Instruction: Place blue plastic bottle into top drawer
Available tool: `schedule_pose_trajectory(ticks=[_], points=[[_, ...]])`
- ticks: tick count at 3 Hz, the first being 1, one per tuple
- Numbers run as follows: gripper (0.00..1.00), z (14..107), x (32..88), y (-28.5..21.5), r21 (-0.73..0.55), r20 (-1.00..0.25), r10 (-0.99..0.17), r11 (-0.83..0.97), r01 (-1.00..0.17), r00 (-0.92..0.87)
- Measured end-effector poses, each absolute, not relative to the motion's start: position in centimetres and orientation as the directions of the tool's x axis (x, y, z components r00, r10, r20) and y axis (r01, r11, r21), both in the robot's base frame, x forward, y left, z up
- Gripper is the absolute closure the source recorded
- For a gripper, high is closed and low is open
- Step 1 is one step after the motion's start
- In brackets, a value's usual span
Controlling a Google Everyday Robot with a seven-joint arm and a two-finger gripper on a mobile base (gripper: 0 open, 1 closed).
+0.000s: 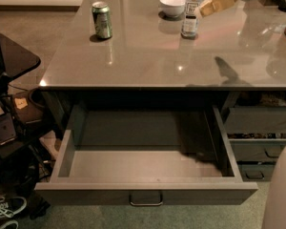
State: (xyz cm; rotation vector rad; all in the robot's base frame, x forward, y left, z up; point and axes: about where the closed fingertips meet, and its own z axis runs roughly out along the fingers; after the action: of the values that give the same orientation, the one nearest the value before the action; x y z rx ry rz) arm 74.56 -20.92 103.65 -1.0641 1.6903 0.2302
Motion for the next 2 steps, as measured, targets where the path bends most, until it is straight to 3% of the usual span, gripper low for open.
schedule_pose_trajectory(ticks=[1, 2], points=[[0.00, 103.6, 74.6, -20.9, -0.342, -0.847, -0.531, 0.582, -0.738, -0.026], [0.00, 102.4, 77.1, -20.8, -0.284, -0.887, -0.457, 0.654, -0.702, -0.068]])
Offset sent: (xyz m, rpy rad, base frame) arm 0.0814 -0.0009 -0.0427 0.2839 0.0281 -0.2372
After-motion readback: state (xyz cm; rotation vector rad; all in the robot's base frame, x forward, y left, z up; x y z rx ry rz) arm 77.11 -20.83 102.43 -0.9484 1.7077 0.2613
